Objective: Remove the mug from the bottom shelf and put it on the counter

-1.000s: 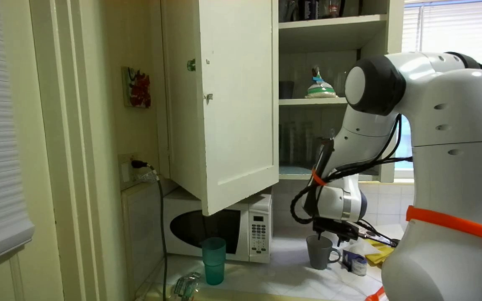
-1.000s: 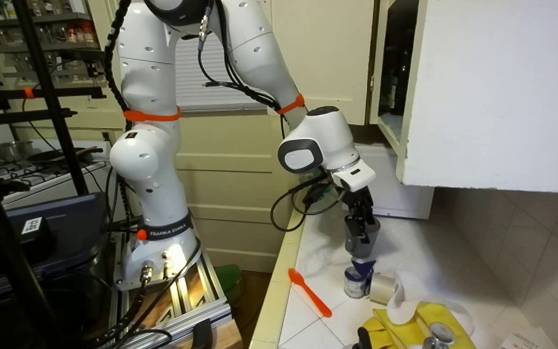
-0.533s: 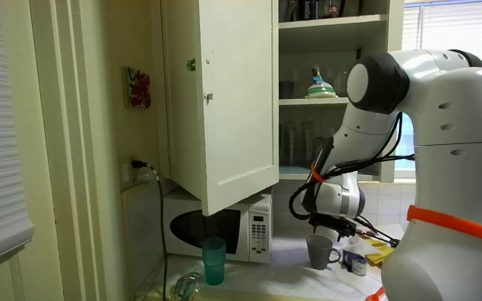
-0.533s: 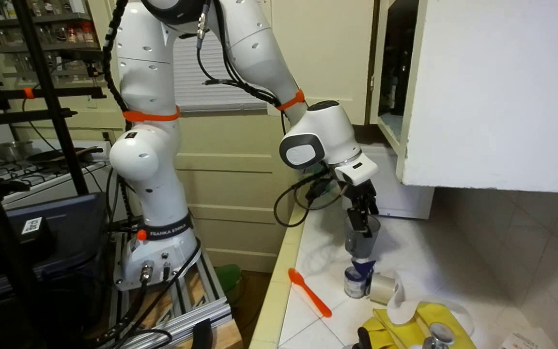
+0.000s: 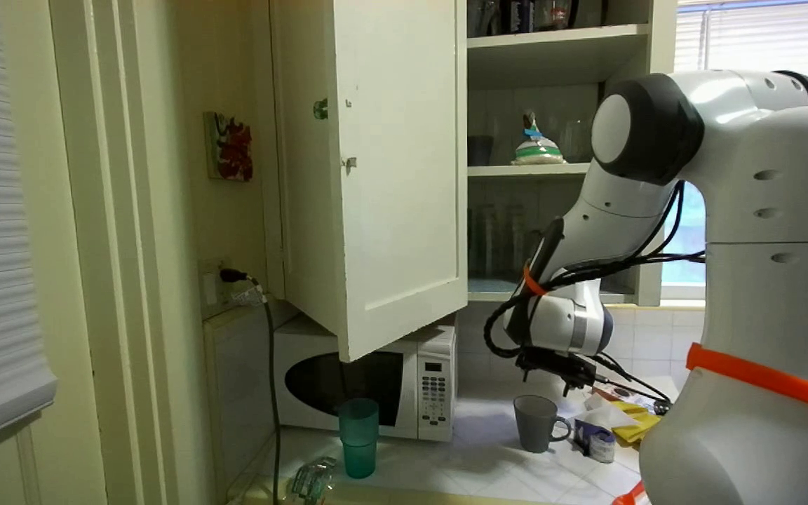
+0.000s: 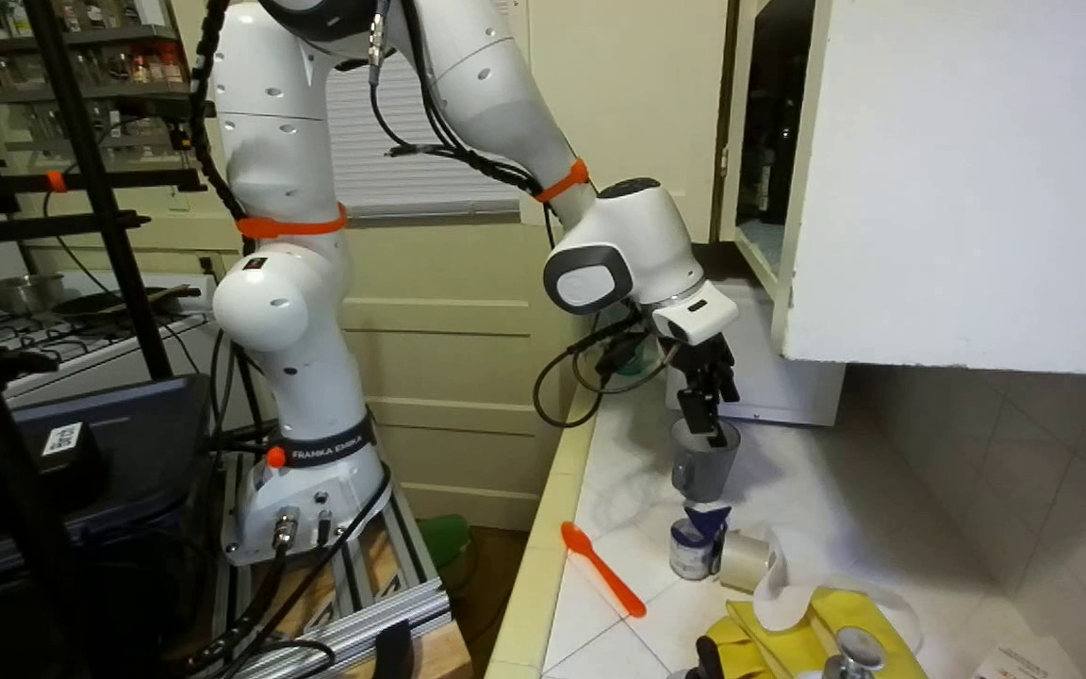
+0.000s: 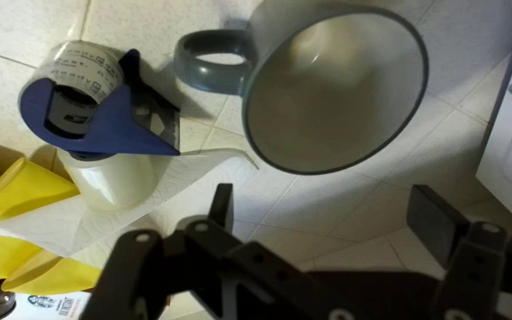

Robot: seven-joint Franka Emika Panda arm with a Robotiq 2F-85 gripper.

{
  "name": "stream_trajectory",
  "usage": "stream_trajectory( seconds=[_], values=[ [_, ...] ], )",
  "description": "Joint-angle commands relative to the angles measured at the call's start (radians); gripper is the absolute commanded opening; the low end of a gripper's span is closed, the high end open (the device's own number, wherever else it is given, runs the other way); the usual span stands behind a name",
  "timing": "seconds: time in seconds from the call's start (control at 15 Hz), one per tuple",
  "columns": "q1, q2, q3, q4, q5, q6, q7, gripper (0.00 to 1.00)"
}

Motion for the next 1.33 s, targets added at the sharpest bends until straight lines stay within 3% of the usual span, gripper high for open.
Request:
stream_trajectory(
  seconds=[0.0,0.2,0.27,0.33,0.93,1.27],
  values=[
    [0.038,-0.076,-0.049,-0.014,-0.008,-0.095,0.014,1.0],
    [0.048,-0.119,-0.078,-0.014,-0.052,-0.163,0.01,1.0],
    [0.019,-0.139,-0.056,-0.015,-0.076,-0.195,0.02,1.0],
    [0.048,-0.157,-0.086,-0.014,-0.081,-0.226,0.01,1.0],
    [0.039,-0.322,-0.088,0.001,-0.215,-0.57,0.017,1.0],
    [0.037,-0.4,-0.082,-0.001,-0.257,-0.665,0.001,1.0]
  ],
)
